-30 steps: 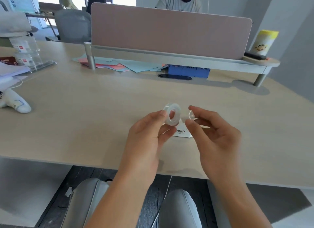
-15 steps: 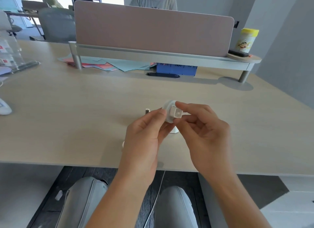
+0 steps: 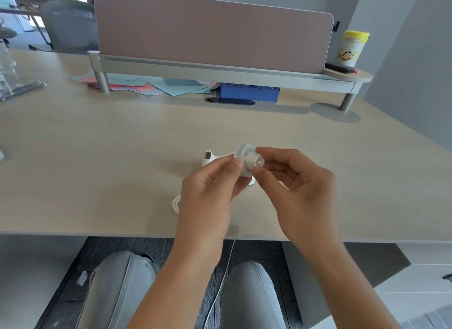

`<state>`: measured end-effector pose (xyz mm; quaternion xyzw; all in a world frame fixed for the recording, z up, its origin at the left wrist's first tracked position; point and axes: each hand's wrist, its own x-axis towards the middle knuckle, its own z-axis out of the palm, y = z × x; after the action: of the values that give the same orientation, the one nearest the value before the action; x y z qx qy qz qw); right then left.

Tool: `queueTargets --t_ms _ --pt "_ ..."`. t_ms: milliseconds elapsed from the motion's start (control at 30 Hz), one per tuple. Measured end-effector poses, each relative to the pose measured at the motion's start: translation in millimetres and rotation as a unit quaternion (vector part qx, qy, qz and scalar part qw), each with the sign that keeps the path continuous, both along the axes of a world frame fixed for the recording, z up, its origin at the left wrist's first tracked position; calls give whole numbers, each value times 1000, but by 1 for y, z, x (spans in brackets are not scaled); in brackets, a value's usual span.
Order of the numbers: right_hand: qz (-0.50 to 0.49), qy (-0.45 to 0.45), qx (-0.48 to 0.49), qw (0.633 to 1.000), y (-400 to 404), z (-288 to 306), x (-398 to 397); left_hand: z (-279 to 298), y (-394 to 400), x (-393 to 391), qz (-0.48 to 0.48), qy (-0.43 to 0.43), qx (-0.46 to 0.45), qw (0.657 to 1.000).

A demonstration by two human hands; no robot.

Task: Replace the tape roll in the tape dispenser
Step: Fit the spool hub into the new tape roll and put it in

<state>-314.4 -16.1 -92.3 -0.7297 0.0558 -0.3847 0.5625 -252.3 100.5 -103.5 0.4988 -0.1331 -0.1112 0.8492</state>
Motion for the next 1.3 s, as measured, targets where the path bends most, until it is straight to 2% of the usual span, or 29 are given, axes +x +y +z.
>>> queueTargets --t_ms 100,267,433,567,700,833,933,1100,1167,1233,1300 --pt "-3 -8 -103 995 -3 -1 2 0 2 1 11 -23 15 1000" --pt "-28 -23 -283 958 -10 0 5 1 5 3 24 -43 35 998" --pt "-10 -24 -348 937 -16 -2 8 -3 8 6 20 -25 29 999" --pt "5 -12 -361 933 -18 -3 7 -5 8 5 11 -16 29 999" --pt "28 -1 -286 958 -17 -8 7 -4 6 1 3 -14 26 1000" --pt "43 3 -144 989 -9 -14 6 -5 4 -2 4 -2 20 1000" --pt "41 -1 -37 998 -3 -14 5 -8 4 -2 9 2 20 1000" --pt "40 17 90 995 -1 -9 3 -9 8 -5 11 12 14 1000" --pt "38 76 95 992 -4 -8 2 -9 10 -6 10 19 10 1000" --pt "80 144 95 982 -8 -8 1 -8 12 -7 8 24 12 1000" --pt "123 158 120 972 -9 -8 0 -8 13 -8 -3 19 20 1000"
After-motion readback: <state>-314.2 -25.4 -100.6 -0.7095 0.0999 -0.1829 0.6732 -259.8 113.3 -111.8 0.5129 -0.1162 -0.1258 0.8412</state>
